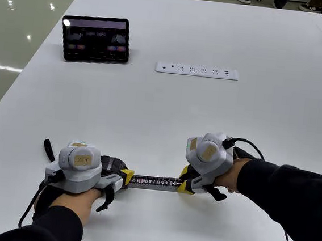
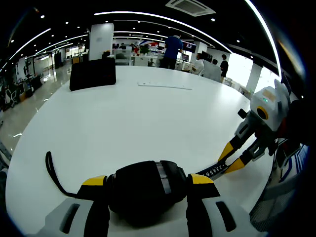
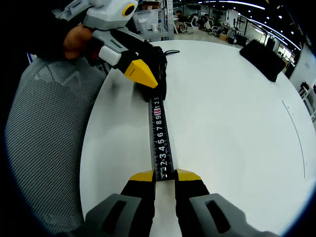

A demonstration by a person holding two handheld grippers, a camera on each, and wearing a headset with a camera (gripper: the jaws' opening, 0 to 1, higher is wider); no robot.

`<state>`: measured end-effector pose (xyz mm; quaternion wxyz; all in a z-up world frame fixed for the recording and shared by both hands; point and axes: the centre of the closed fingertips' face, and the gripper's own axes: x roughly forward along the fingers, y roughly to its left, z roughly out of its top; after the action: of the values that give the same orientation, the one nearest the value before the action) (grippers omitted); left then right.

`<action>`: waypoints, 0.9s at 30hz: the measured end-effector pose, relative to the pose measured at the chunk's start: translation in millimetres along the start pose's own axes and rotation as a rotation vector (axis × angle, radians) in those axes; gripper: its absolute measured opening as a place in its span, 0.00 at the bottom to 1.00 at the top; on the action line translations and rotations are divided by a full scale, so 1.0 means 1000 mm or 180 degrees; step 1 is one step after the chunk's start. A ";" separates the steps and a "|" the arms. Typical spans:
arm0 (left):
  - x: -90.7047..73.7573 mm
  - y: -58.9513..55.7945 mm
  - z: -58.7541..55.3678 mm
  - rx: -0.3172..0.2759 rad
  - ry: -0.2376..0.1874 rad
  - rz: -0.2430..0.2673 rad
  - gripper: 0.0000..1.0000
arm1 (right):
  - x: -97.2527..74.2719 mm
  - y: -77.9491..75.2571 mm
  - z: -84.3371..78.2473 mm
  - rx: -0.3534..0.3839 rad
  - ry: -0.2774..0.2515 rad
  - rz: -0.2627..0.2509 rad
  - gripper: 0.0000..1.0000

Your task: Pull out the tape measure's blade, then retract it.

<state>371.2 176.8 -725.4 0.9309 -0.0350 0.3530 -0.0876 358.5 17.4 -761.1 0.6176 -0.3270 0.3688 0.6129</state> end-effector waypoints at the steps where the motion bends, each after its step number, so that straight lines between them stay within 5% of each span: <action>1: 0.000 0.000 0.000 0.0002 -0.0001 0.0000 0.59 | 0.000 0.000 0.001 0.0002 -0.0003 0.0002 0.10; 27: 0.000 0.000 0.001 -0.0022 -0.0001 -0.0029 0.59 | 0.011 0.003 0.020 0.0029 -0.0103 0.0014 0.10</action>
<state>371.4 177.2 -724.7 0.9304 -0.0399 0.3529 -0.0907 356.2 40.4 -760.0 0.6236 -0.3133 0.3623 0.6178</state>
